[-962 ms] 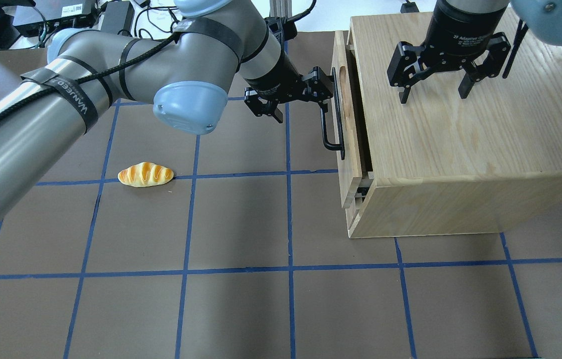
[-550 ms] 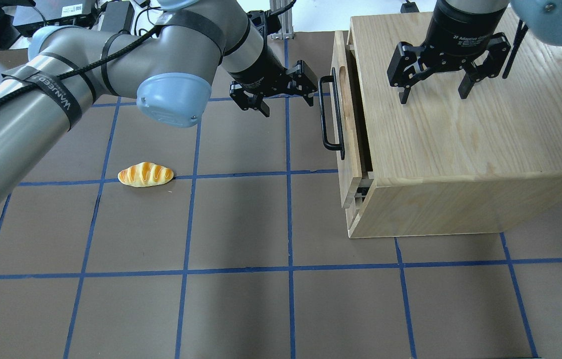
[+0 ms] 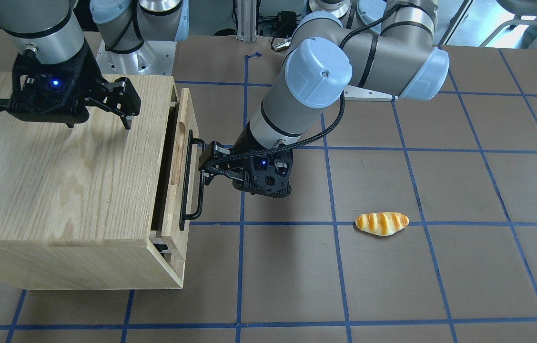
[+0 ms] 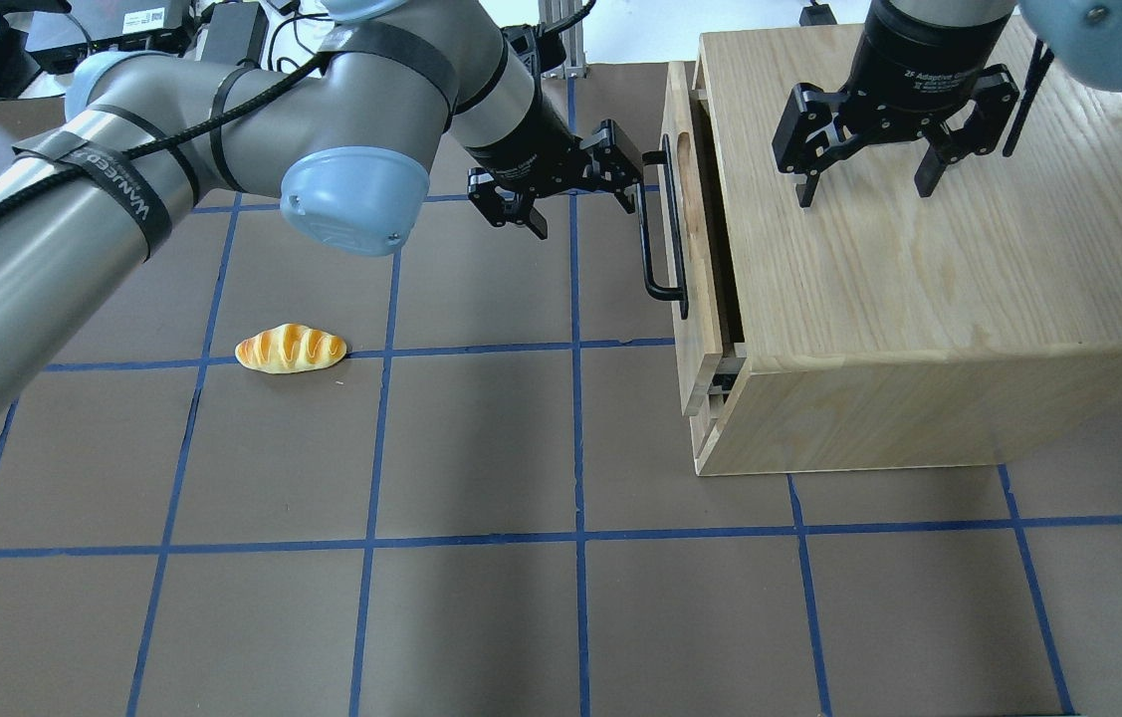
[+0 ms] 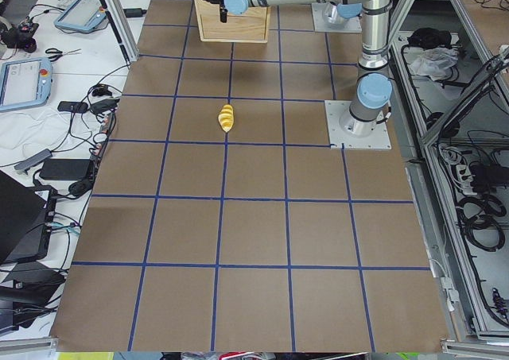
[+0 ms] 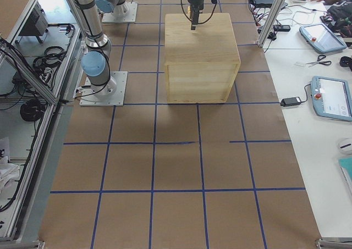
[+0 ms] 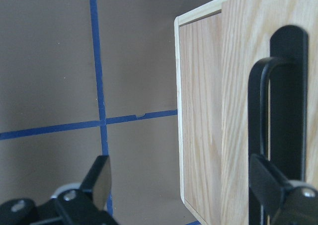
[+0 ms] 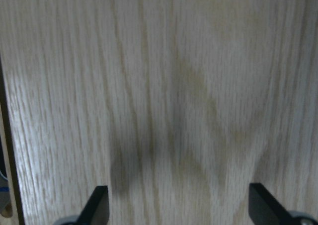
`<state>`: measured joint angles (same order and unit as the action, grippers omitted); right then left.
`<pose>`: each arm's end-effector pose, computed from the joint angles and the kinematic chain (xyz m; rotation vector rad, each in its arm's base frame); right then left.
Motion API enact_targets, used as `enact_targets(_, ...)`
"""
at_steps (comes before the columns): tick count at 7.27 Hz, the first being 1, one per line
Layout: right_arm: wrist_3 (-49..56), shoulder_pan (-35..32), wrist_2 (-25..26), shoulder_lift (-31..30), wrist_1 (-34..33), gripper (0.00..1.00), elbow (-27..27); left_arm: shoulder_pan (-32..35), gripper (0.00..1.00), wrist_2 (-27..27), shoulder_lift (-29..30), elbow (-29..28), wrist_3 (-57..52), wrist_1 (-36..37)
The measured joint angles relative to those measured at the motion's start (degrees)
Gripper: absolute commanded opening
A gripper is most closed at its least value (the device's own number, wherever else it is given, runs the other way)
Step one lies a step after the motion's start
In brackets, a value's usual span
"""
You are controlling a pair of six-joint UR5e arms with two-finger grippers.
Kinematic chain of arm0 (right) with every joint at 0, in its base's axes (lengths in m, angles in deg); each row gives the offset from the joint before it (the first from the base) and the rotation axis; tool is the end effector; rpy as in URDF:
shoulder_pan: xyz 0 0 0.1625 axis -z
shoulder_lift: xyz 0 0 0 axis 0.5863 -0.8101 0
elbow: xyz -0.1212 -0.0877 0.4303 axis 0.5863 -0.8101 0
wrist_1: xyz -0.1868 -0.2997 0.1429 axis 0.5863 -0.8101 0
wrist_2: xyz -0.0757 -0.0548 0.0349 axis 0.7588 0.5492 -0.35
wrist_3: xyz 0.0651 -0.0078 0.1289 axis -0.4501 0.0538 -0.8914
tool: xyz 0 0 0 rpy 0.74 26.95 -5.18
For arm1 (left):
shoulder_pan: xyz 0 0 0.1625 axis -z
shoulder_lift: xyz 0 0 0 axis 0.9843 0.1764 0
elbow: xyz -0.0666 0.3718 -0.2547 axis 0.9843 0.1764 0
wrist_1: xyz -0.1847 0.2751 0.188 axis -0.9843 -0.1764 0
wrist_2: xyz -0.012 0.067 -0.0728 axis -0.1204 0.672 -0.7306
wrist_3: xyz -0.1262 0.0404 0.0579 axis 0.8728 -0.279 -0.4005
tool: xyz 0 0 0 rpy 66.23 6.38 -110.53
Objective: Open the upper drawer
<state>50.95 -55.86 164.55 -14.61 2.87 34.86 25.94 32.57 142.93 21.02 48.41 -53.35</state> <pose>0.1418 -0.4814 0.4886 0.0204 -3.0967 -0.0695 -0.3457 -0.5385 0.3806 0.0153 -2.7339 0.0683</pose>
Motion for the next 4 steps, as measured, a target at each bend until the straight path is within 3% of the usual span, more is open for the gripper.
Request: enact_targets(4, -0.04, 0.0, 0.0, 0.0, 0.0, 1.0, 0.0, 0.72, 1.0, -2.66, -0.16, 0.1, 0.59, 0.11)
